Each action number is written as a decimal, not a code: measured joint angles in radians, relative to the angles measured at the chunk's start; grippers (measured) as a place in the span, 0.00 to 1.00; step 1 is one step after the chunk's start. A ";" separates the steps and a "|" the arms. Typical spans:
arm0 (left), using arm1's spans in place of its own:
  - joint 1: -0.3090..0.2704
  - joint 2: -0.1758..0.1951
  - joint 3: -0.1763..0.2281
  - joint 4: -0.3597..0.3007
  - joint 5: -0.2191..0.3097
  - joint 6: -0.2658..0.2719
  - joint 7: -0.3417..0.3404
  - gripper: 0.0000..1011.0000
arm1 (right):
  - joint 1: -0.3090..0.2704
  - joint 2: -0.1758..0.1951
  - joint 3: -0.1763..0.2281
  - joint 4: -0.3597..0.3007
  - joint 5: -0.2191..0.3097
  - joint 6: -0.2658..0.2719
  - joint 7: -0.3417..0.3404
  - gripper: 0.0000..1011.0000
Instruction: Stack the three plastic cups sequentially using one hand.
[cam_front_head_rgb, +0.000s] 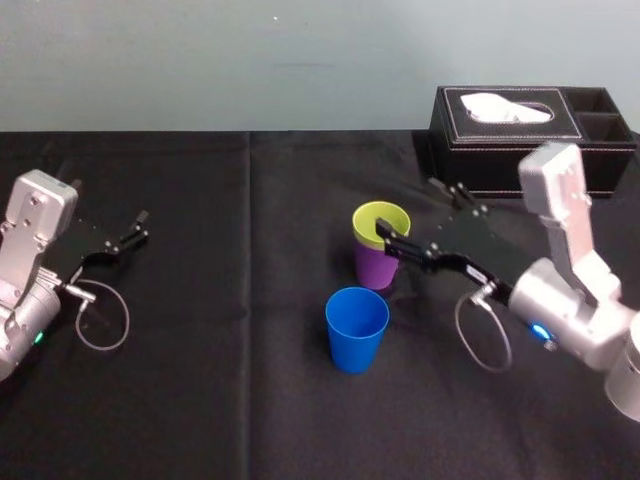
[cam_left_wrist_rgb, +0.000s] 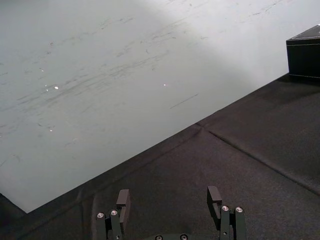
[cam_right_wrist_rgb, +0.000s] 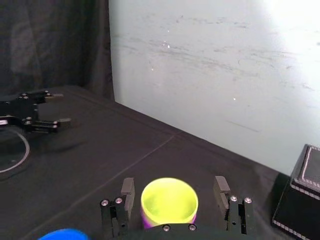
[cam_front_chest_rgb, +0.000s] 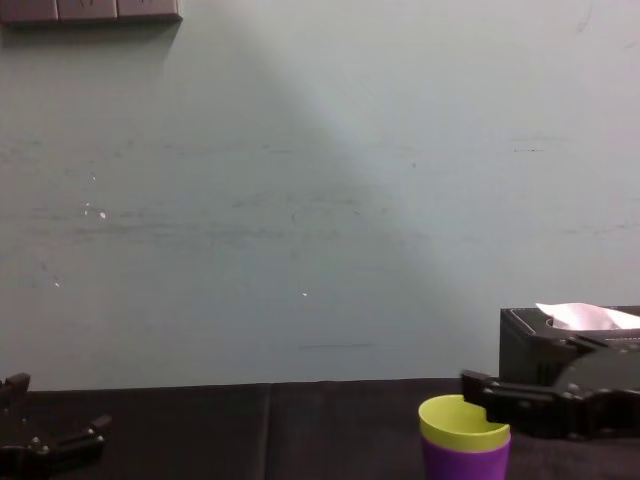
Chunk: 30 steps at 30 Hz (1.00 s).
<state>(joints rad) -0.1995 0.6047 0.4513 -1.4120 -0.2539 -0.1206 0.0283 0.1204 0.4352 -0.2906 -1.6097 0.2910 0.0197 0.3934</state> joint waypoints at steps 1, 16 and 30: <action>0.000 0.000 0.000 0.000 0.000 0.000 0.000 1.00 | -0.013 0.006 0.005 -0.010 0.007 -0.004 0.003 0.99; 0.000 0.000 0.000 0.000 0.000 0.000 0.000 1.00 | -0.261 0.132 0.079 -0.110 0.142 -0.125 0.114 0.99; 0.000 0.000 0.000 0.000 0.000 0.000 0.000 1.00 | -0.296 0.155 0.017 -0.085 0.048 -0.182 0.120 0.99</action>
<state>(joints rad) -0.1995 0.6047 0.4514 -1.4120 -0.2539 -0.1206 0.0283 -0.1751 0.5901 -0.2737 -1.6949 0.3390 -0.1625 0.5136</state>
